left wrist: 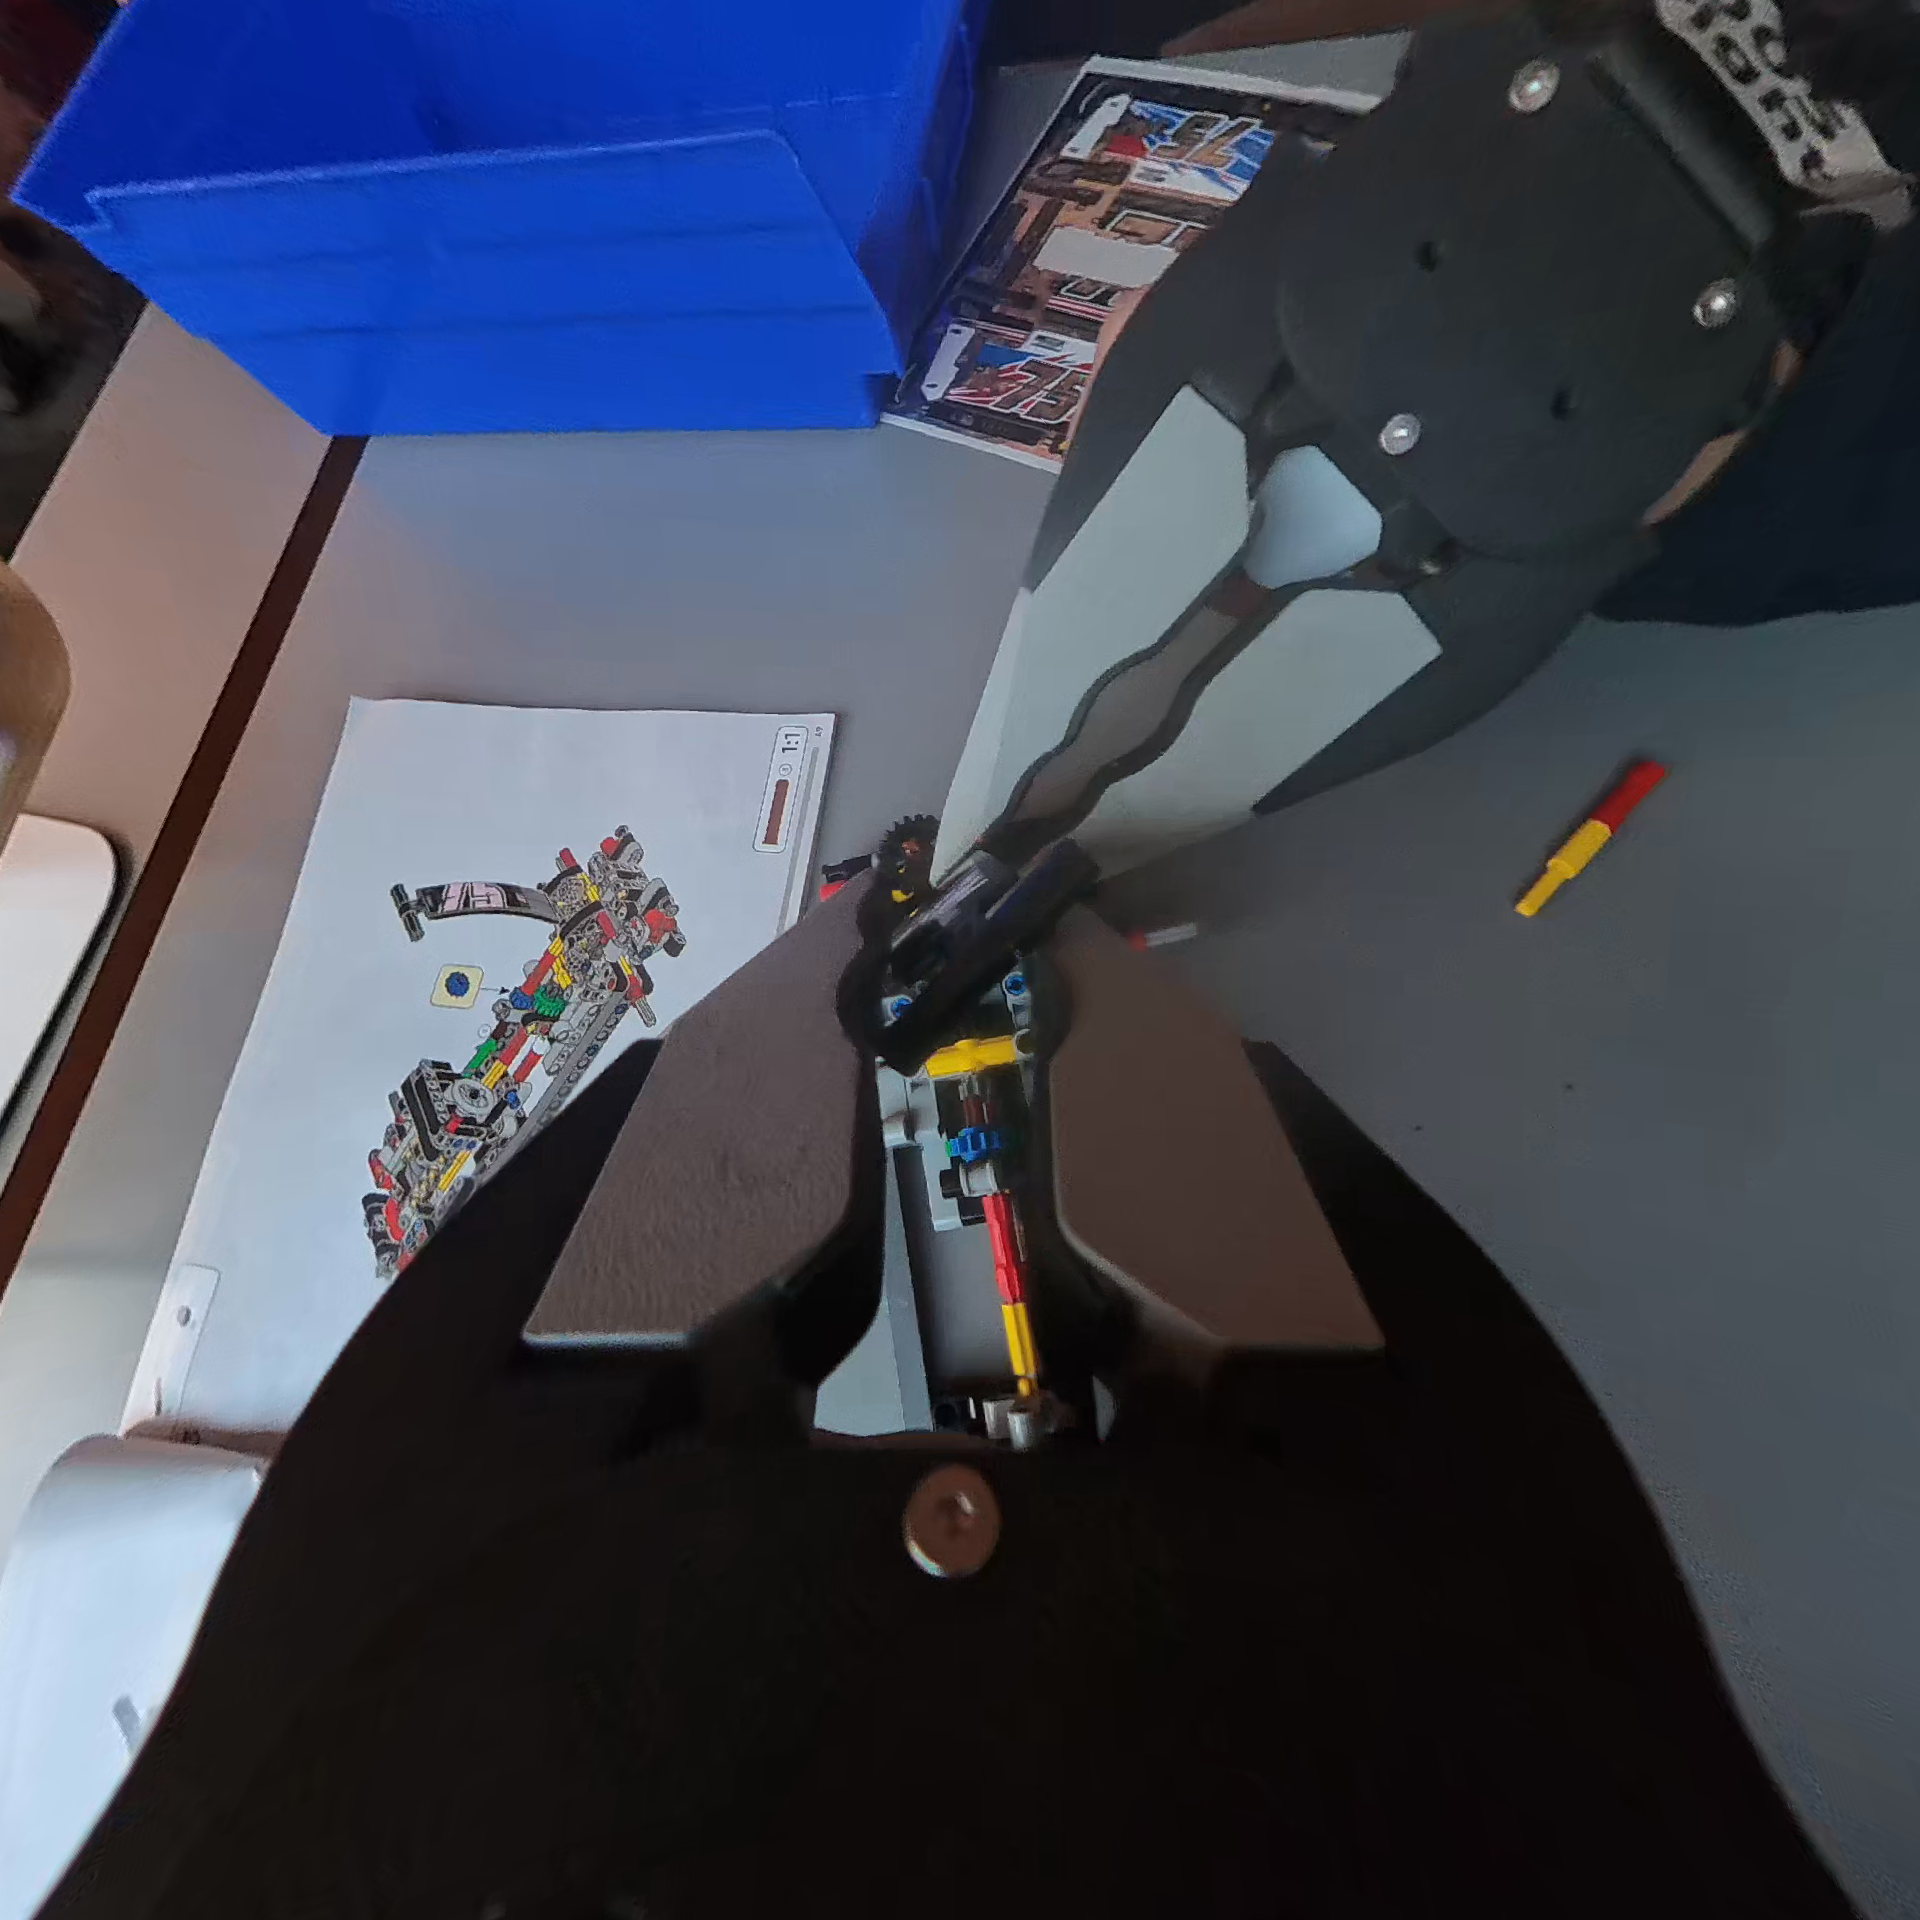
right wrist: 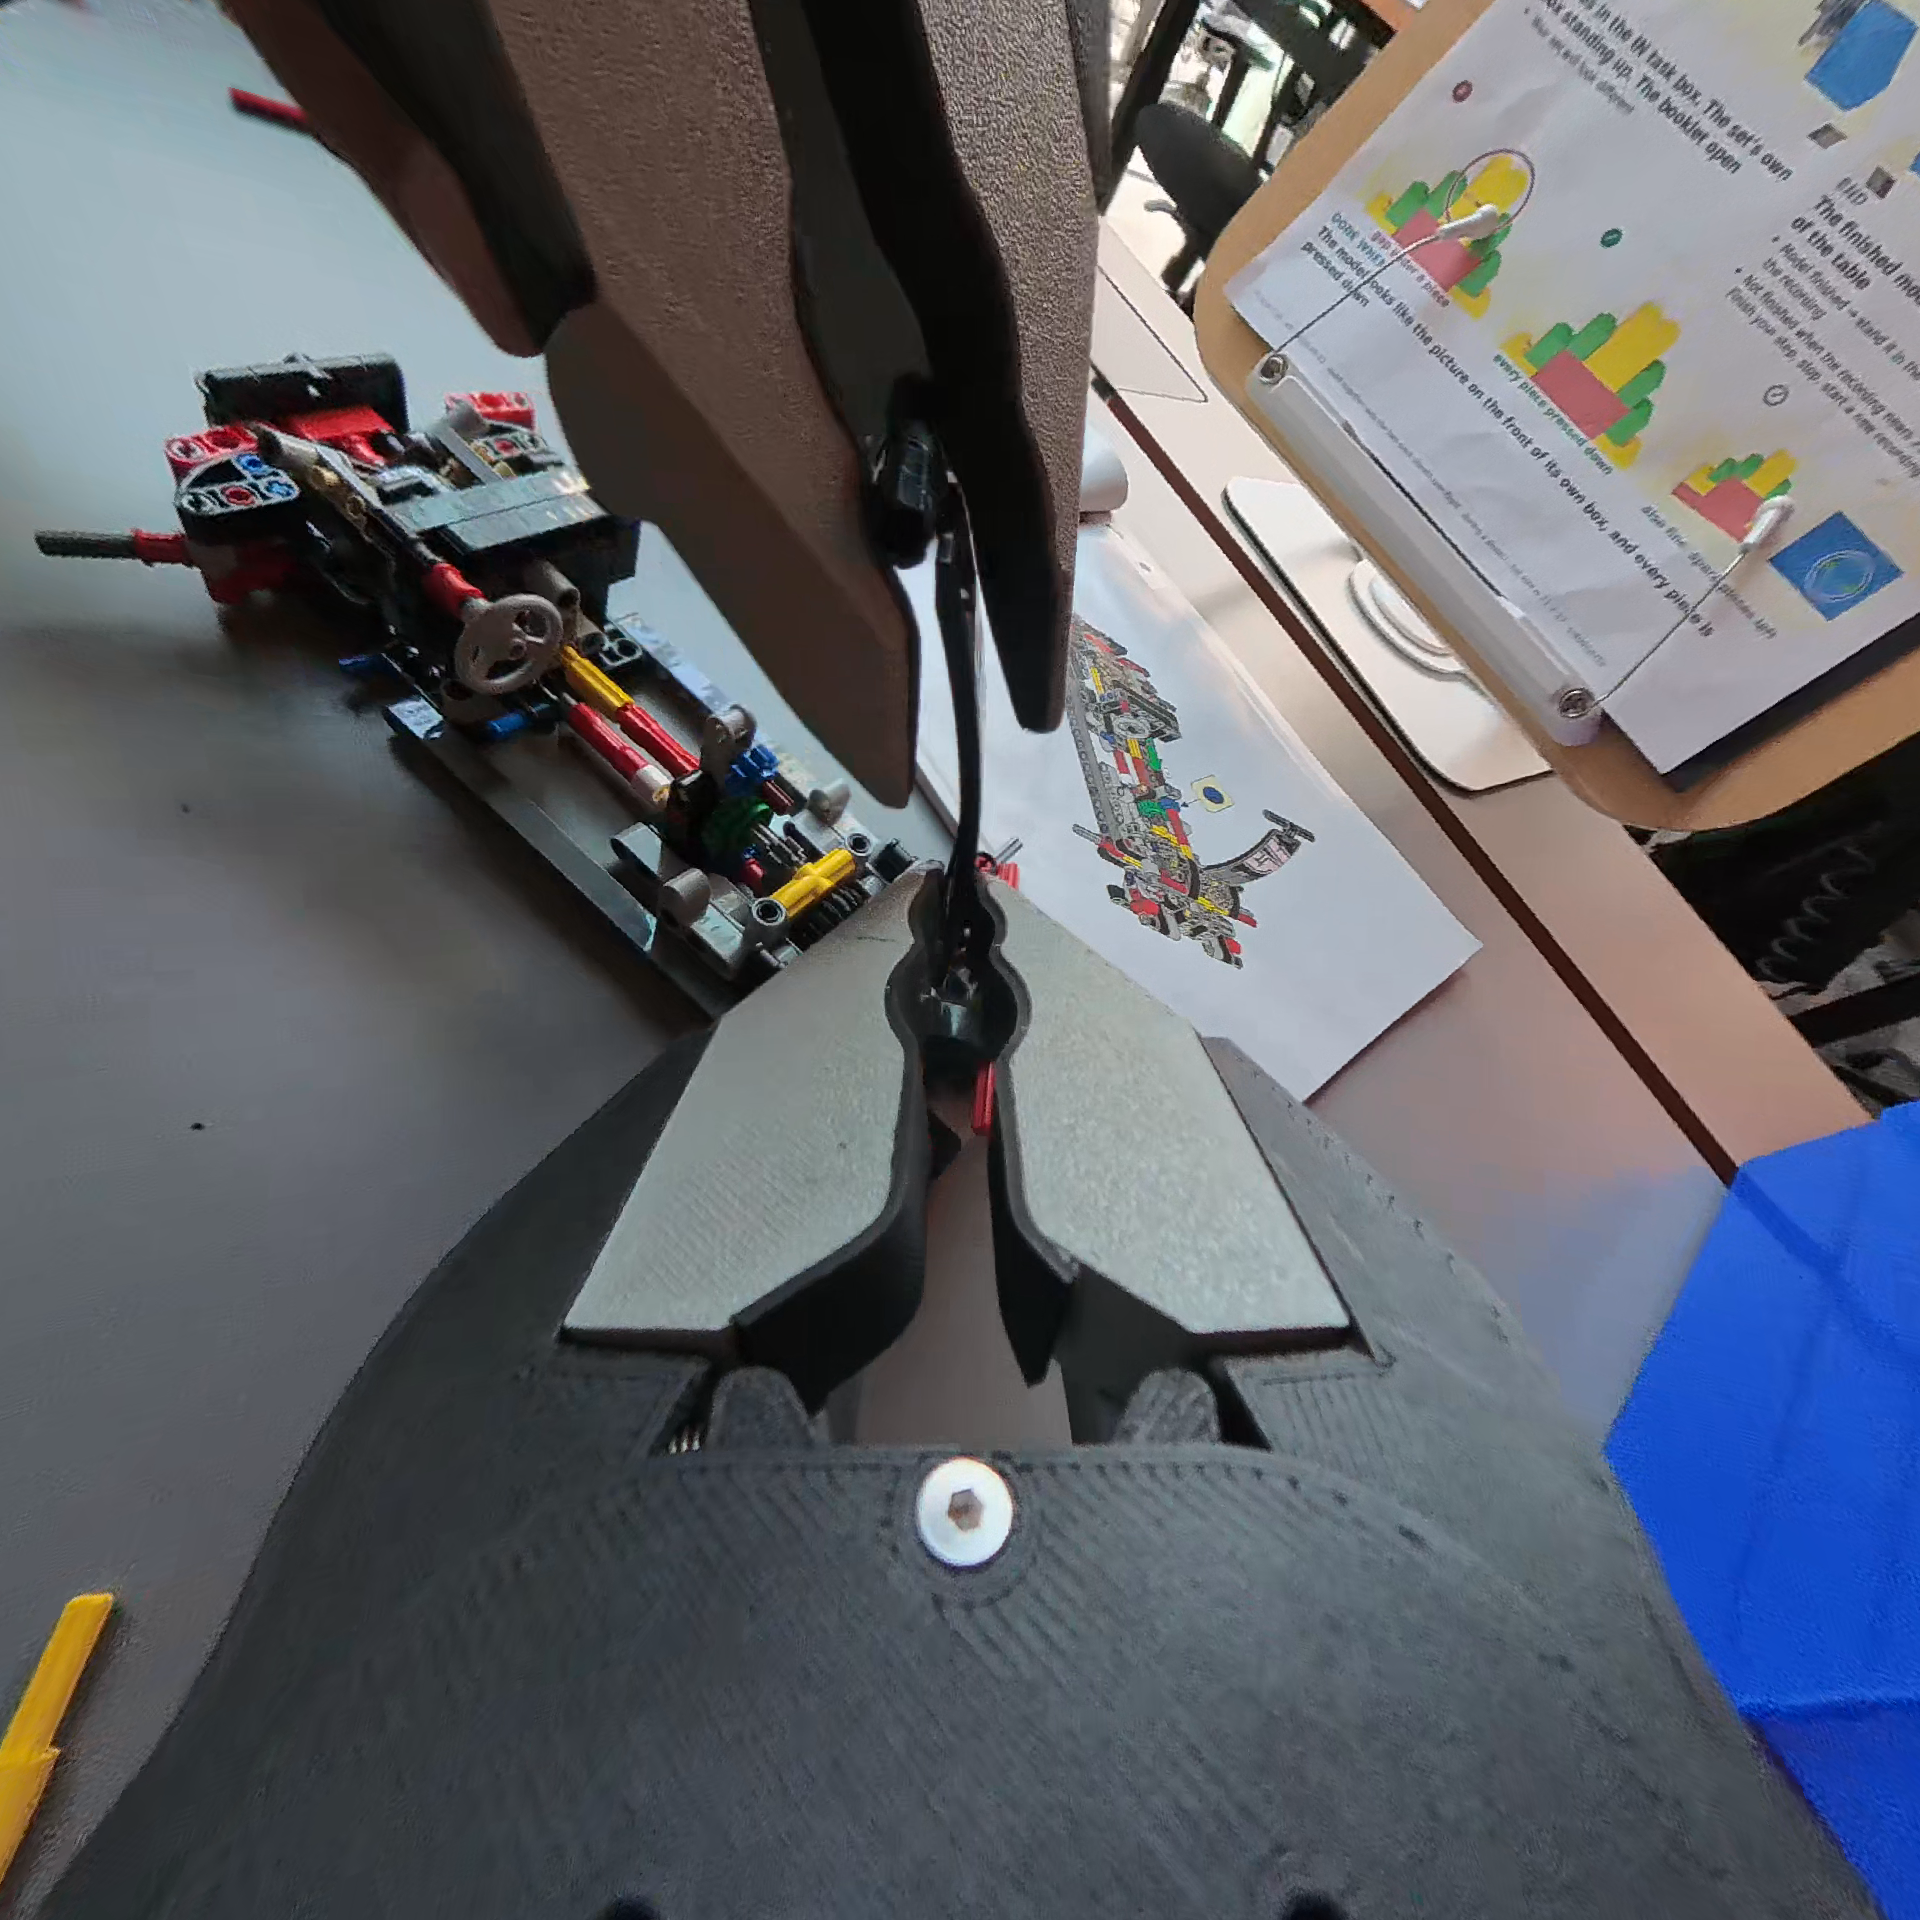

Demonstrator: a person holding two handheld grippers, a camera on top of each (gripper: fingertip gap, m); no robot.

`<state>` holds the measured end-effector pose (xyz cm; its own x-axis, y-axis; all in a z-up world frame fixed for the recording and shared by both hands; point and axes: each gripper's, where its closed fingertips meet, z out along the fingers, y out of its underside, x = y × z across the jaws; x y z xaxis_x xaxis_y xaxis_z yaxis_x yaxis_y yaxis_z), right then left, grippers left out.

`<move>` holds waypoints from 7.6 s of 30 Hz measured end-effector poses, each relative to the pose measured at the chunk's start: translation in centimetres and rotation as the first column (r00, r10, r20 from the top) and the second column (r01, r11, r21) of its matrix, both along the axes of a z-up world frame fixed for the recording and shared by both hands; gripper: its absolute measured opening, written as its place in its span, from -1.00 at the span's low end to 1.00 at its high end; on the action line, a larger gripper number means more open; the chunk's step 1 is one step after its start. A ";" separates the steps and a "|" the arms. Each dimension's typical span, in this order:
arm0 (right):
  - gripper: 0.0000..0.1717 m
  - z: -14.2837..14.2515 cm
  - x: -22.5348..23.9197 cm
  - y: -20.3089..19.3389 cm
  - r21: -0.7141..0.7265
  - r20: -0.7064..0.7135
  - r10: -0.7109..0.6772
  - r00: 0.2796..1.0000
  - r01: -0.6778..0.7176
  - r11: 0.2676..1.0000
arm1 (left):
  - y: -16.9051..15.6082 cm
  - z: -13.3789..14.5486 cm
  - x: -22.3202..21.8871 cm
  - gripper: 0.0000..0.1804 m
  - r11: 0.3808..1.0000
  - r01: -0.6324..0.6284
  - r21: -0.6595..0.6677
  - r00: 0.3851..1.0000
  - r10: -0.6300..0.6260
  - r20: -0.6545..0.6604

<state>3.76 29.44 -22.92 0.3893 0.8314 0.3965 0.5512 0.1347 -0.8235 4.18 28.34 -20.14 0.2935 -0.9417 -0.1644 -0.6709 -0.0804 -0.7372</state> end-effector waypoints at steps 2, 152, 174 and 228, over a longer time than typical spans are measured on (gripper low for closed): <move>-0.90 -0.1 0.0 -0.4 -0.013 0.003 0.028 1.000 -0.028 1.000 | -0.3 -0.1 0.0 -0.78 0.997 0.071 0.001 0.997 -0.071 0.000; -1.00 1.1 -5.2 1.9 -0.520 -0.444 -0.073 0.893 -0.190 0.833 | 4.9 3.1 -3.9 -0.58 0.897 0.397 0.193 0.872 -0.435 0.226; -0.97 1.2 -4.0 2.3 -0.581 -0.513 -0.187 0.838 -0.179 0.794 | 5.2 2.6 -4.0 -0.71 0.914 0.383 0.135 0.889 -0.405 0.216; -0.99 0.6 -4.1 1.9 -0.508 -0.439 -0.208 0.874 -0.050 0.860 | 4.2 3.1 -2.1 -0.77 0.909 0.410 0.073 0.847 -0.409 0.339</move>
<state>-0.39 31.34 -22.29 0.4906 0.8186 -0.2988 0.0771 -0.3823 -0.9208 2.10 32.56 -17.01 -0.0817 -0.9890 -0.1231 -0.3524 0.1442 -0.9247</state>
